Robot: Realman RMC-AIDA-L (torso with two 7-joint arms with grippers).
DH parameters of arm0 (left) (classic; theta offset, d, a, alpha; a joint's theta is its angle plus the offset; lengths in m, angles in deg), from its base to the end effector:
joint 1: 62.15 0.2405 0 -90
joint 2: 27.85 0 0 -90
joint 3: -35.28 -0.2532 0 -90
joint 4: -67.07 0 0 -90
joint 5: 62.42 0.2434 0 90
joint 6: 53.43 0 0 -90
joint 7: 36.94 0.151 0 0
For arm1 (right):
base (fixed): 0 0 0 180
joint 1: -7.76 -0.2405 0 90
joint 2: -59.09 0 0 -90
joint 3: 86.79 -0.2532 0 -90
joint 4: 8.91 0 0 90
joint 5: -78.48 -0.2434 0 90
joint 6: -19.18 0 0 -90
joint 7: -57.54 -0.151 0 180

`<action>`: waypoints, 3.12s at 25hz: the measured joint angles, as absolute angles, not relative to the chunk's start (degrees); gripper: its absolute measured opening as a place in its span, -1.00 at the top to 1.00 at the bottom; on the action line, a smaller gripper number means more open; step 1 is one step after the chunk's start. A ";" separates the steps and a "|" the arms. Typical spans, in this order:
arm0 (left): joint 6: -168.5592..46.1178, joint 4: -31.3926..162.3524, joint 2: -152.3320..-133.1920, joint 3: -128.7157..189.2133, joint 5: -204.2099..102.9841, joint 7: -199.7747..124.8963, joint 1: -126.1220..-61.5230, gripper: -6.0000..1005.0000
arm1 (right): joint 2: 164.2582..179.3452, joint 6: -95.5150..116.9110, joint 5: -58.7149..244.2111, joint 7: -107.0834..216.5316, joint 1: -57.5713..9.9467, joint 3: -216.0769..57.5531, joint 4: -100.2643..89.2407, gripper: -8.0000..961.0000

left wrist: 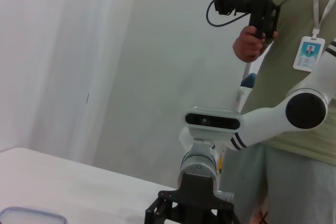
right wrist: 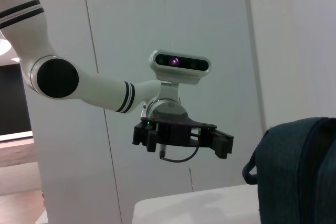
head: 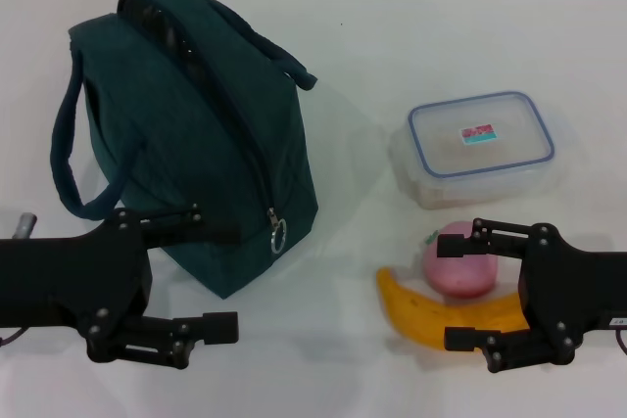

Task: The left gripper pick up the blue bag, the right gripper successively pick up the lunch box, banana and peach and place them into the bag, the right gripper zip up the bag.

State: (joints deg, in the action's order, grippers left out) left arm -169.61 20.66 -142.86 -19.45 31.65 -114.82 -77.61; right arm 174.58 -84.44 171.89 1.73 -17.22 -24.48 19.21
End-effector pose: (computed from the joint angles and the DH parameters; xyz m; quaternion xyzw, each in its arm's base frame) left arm -0.2701 0.2585 0.0425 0.9254 0.1239 0.3574 0.0242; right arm 0.2638 0.2862 -0.0284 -0.9388 0.0393 0.3422 0.0070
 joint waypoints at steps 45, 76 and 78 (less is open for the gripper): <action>-160.76 -11.00 -137.17 0.55 59.02 -192.36 -92.50 -0.71 | 174.40 -79.06 168.21 2.16 -16.98 -27.34 18.43 -0.75; -156.57 0.59 -139.40 -6.14 67.30 -187.02 -97.06 0.05 | 174.28 -76.96 168.22 2.18 -17.73 -27.38 18.51 -0.75; -156.71 0.66 -139.50 -6.13 67.28 -187.10 -96.88 0.13 | 174.29 -76.97 168.21 2.18 -17.67 -27.38 18.51 -0.75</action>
